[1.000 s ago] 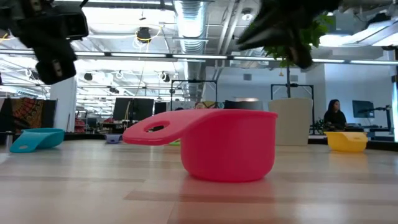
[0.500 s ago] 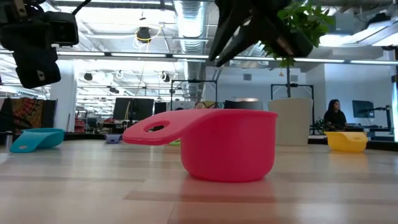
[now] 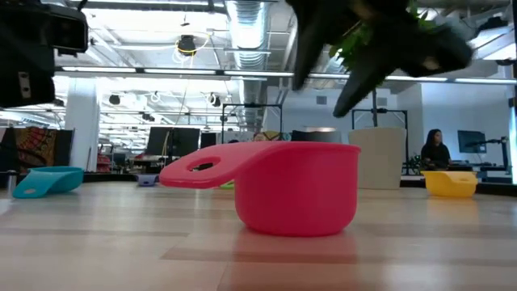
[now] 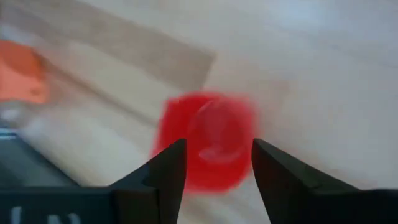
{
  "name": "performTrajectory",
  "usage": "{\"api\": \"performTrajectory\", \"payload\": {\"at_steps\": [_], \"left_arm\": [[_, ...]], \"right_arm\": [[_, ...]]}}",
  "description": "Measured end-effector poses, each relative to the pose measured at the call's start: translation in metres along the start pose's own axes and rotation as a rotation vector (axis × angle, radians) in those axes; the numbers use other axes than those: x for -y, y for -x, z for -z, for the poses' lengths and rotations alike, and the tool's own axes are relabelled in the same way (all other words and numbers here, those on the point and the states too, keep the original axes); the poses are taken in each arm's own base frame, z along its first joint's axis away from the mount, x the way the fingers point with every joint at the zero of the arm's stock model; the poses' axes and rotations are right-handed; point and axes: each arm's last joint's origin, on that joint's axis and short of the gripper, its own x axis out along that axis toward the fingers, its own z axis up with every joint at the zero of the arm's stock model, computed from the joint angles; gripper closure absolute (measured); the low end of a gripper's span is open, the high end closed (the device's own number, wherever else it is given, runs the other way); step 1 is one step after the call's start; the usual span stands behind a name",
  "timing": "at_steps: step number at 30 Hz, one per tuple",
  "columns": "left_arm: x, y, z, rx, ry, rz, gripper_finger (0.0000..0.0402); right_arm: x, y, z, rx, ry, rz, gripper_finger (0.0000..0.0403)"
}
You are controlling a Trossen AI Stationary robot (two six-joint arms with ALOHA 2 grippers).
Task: Nest measuring cups in basket
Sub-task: Stack the red measuring cup on top of the orange measuring cup
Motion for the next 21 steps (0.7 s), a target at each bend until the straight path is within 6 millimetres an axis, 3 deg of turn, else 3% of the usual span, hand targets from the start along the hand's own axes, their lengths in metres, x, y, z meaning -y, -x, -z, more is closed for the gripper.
{"api": "performTrajectory", "payload": {"at_steps": [5, 13, 21], "left_arm": [[0.0, 0.0, 0.009, -0.025, -0.083, -0.028, 0.0401], [-0.007, 0.002, 0.016, -0.128, -0.172, -0.083, 0.0401], [-0.007, 0.002, 0.016, -0.14, -0.236, -0.078, 0.0402]], "right_arm": [[0.01, 0.004, 0.021, 0.004, -0.107, 0.058, 0.0205], [0.014, 0.004, 0.019, 0.024, -0.16, 0.103, 0.0231], [0.013, -0.032, 0.009, 0.014, -0.172, 0.128, 0.0232]]}}
